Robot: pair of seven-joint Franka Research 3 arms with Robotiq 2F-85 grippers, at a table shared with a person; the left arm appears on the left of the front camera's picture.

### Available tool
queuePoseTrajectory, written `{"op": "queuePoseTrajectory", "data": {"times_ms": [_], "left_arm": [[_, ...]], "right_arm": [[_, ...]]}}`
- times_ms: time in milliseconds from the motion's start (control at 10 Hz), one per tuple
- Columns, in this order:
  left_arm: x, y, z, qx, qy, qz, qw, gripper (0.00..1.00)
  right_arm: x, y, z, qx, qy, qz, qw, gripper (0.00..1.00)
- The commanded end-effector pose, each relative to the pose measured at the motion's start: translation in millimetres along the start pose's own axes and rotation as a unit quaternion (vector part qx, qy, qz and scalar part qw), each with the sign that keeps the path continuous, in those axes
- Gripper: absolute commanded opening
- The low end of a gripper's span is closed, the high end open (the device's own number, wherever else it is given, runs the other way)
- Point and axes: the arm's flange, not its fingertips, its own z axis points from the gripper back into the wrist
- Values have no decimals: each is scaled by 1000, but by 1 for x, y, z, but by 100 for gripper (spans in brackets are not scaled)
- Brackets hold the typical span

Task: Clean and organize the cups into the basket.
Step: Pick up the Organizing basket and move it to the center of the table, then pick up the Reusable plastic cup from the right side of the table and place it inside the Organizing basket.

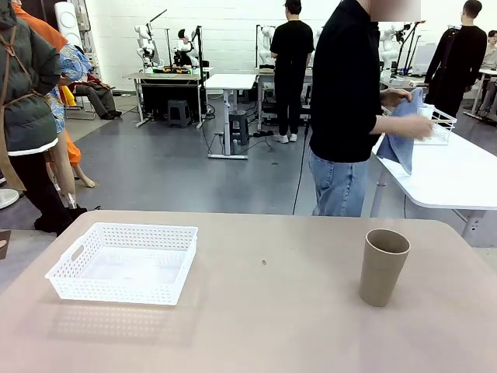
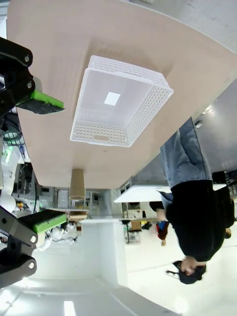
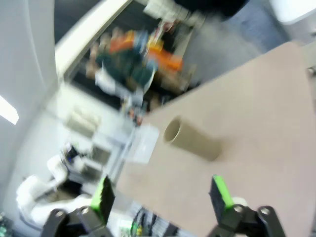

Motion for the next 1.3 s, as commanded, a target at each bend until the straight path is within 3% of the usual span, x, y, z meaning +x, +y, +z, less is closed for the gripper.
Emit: {"op": "queuePoseTrajectory", "data": {"times_ms": [0, 100, 300, 500, 700, 900, 1000, 1100, 1200], "left_arm": [[-10, -38, -11, 92, 28, -101, 990, 100], [-8, -57, -20, 139, 41, -138, 980, 100], [-20, -88, -50, 234, 73, -190, 951, 100], [-45, -108, -87, 314, 107, -242, 912, 100], [-62, -116, -130, 390, 121, -258, 875, 100], [-69, -114, -159, 443, 110, -268, 848, 100], [-65, -111, -171, 457, 85, -269, 844, 100], [-55, -106, -173, 458, 74, -236, 854, 100], [-72, -116, -163, 435, 108, -277, 850, 100]], "right_arm": [[0, 15, -50, 89, 94, 180, 975, 100], [-6, 22, -82, 118, 157, 259, 946, 100], [-25, 14, -130, 156, 240, 358, 889, 100], [-45, -11, -163, 176, 263, 402, 859, 100], [-65, -32, -190, 145, 244, 454, 844, 100], [-79, -37, -205, 159, 242, 463, 838, 100], [-83, -39, -209, 162, 238, 459, 841, 100], [-83, -40, -205, 144, 241, 420, 863, 100], [-28, -54, -191, 158, 252, 455, 839, 100]]}}
